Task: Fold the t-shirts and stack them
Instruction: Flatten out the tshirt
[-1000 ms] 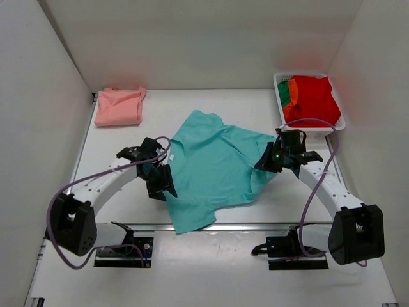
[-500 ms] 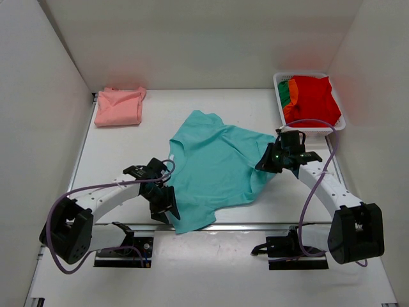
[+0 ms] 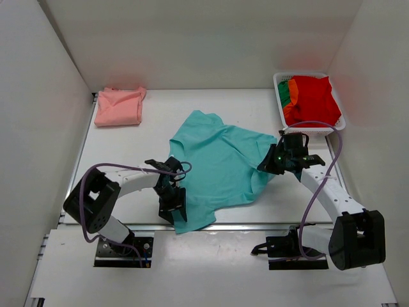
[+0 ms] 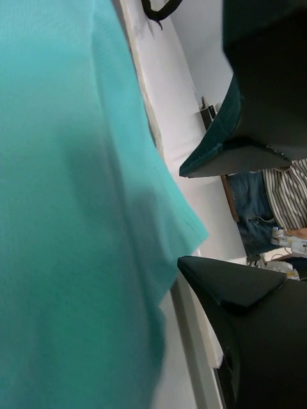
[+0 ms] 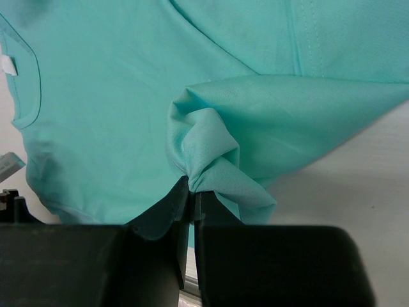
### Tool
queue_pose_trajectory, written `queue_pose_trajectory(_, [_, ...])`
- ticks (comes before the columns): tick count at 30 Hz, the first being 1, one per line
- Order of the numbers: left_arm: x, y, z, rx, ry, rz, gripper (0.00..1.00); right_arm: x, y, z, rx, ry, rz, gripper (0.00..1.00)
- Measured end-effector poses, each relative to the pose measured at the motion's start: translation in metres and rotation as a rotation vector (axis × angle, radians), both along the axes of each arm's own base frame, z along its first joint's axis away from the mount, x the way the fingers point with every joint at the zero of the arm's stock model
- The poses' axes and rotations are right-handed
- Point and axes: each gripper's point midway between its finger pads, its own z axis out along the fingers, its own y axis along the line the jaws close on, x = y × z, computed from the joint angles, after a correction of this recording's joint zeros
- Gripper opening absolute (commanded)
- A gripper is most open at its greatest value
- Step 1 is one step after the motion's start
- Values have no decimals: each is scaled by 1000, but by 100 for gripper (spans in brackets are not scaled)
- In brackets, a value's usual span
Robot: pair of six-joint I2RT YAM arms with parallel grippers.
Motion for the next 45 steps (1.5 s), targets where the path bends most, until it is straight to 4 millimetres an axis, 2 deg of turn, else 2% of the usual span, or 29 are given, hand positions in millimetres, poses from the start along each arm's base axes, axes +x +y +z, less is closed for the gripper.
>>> queue_pose_trajectory(6, [-6,7,9,5,-4,-19,67,0,-3,0,-2,0,-7,0])
queue_pose_trajectory(11, [-19,12,5,15,15,-21,69,0,-4,3,0,-14,-12,0])
queue_pose_trajectory(17, [-22,14,2,29,14,-43,71,-1,-4,3,0,-14,-9,0])
queue_pose_trajectory(20, [-20,14,-2,44,7,-37,62,-1,-4,2,0,-14,-8,0])
queue_pose_trajectory(24, [-13,10,-12,67,-7,-20,35,-1,-4,3,2,-18,-7,0])
queue_pose_trajectory(26, [-7,5,-14,64,-30,1,8,-1,-4,3,2,-18,-7,0])
queue_pose_trajectory(27, [-3,3,-14,58,-44,14,0,-1,-4,3,2,-18,-7,0])
queue_pose_trajectory(30, [8,-5,-10,28,-96,44,0,-1,-4,3,4,-17,-10,0])
queue_pose_trajectory(32, [23,-9,-1,-1,-153,72,0,0,-4,3,4,-17,-12,0])
queue_pose_trajectory(35, [60,-15,28,-33,-253,123,0,2,-8,6,5,-17,-24,0])
queue_pose_trajectory(38, [124,-23,84,-103,-429,181,0,19,-12,30,21,-47,-36,0])
queue_pose_trajectory(40, [175,-23,138,-162,-584,229,0,44,-12,63,55,-115,-34,1])
queue_pose_trajectory(43, [250,-9,220,-218,-815,308,0,92,-9,130,123,-276,2,0])
queue_pose_trajectory(45, [309,3,291,-251,-995,363,0,123,-4,185,169,-413,47,0])
